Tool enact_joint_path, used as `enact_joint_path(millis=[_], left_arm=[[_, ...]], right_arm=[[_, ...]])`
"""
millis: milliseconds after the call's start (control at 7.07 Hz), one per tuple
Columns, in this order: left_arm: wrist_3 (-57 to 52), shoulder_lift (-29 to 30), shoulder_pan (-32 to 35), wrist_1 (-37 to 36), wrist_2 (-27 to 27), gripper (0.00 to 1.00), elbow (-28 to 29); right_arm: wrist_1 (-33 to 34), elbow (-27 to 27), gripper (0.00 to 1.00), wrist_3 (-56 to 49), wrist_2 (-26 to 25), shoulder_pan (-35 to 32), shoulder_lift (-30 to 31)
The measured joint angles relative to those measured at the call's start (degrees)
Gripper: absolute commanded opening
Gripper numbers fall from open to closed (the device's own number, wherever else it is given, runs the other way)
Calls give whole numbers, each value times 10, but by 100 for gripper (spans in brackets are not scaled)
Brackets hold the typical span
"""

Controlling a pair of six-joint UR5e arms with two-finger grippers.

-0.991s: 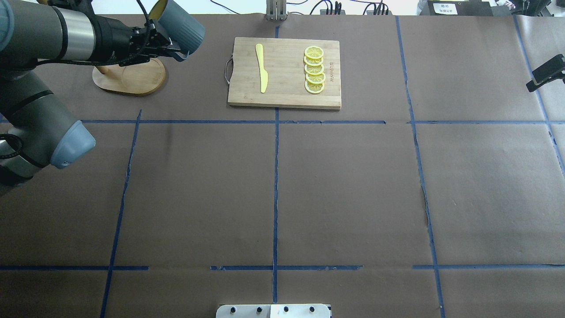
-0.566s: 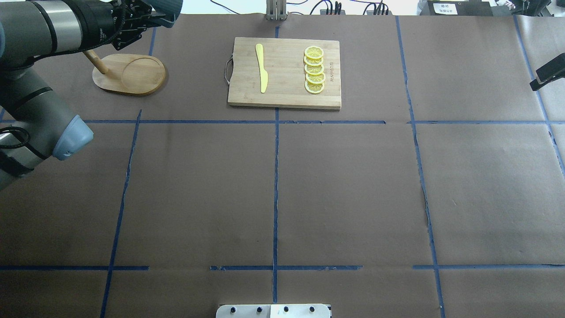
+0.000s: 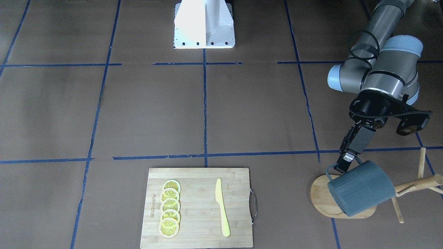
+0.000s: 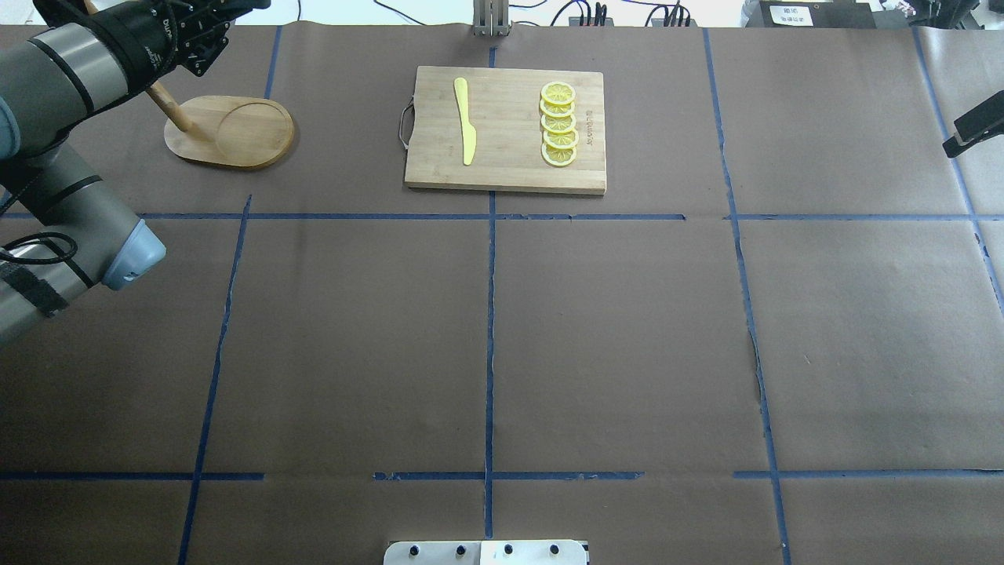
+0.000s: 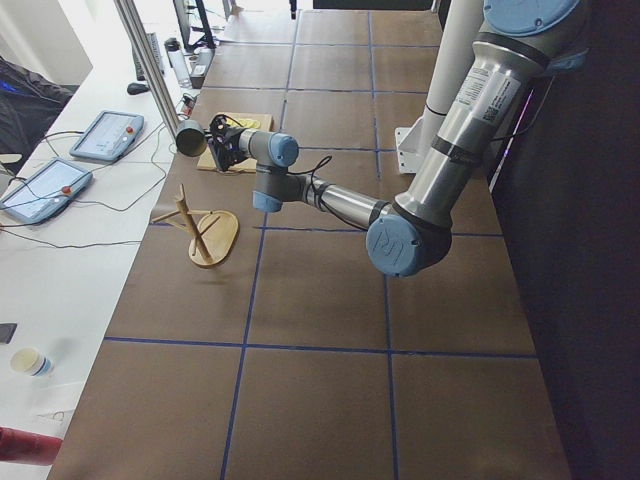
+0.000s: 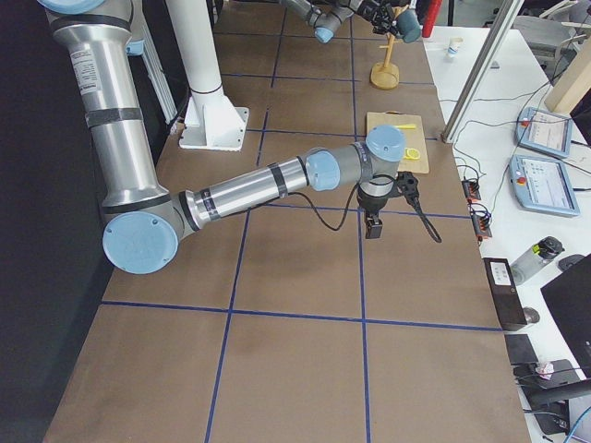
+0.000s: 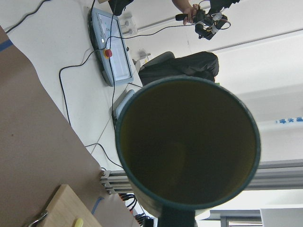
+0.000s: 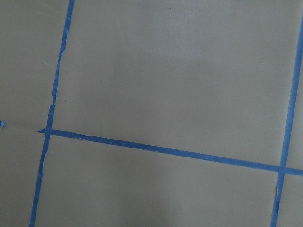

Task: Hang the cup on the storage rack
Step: 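Carry the mug with the left gripper toward the wooden mug tree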

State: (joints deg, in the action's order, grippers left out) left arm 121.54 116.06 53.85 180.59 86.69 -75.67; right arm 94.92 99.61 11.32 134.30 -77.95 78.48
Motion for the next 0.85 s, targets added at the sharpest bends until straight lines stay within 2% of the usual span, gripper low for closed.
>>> enact_joint_path(millis=[283, 425, 849], left_arm=[[47, 0, -37, 93, -82, 0, 46], [68, -1, -51, 116, -104, 0, 55], [122, -3, -62, 142, -129, 0, 84]], right_arm=[[0, 0, 100, -1, 0, -4, -2], [0, 0, 100, -1, 1, -5, -2], [0, 1, 100, 0, 1, -7, -3]])
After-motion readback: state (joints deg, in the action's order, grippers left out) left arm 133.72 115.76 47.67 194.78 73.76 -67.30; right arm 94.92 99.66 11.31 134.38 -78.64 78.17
